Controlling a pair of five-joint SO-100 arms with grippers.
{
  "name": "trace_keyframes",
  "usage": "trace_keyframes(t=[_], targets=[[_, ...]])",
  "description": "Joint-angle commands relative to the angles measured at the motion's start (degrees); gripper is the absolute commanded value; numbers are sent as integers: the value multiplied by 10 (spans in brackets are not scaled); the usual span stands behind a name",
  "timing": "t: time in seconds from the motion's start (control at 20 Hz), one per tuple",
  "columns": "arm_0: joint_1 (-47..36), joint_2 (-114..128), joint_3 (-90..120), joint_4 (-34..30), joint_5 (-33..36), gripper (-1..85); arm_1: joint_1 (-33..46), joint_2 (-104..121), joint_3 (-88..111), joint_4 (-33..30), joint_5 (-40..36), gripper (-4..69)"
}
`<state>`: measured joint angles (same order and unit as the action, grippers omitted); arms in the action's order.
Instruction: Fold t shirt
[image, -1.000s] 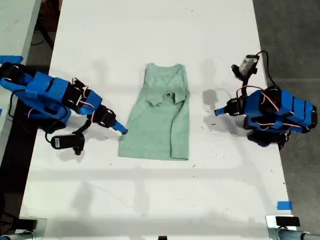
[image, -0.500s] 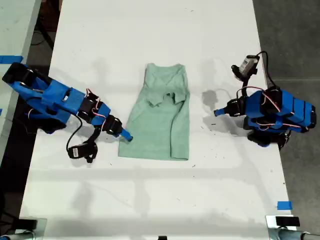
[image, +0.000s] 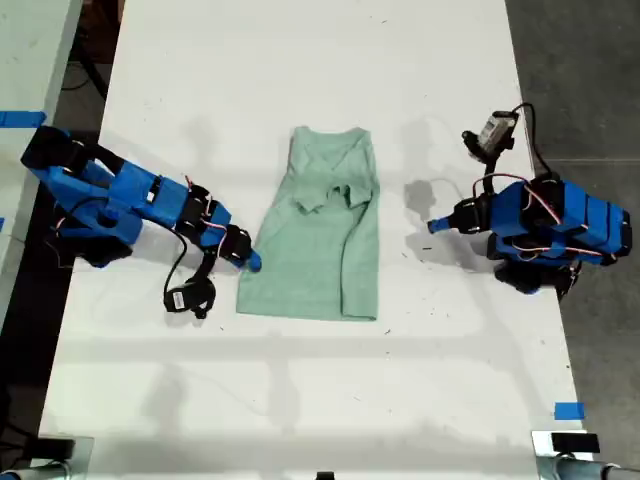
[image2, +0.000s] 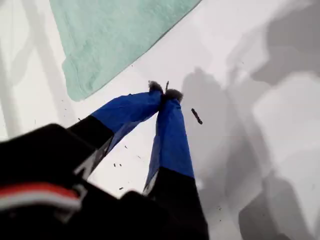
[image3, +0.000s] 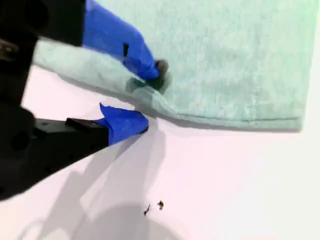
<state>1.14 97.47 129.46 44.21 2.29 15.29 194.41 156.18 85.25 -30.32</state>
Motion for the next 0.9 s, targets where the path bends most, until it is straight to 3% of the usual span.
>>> trace_keyframes(t=[0.0,0.1,0.2,0.3,0.4,0.65,0.85], targets=[[9,-12,-47,-17,-13,-1,-11,4,-5,1,-1,15],[24,18,-50,-11,-42,-1,-11,5,-5,1,-1,15],[34,36,-105,98,-79,-1,-12,9,-4,2,1,15],[37,69,-152,166,-88,-1,-12,11,-4,2,1,15],[32,52,-245,316,-143,-1,-17,15,-4,4,4,15],[25,4,-369,273,-108,-1,-25,21,-2,5,8,15],[4,-204,-604,176,-23,-1,-25,25,-2,6,10,15]])
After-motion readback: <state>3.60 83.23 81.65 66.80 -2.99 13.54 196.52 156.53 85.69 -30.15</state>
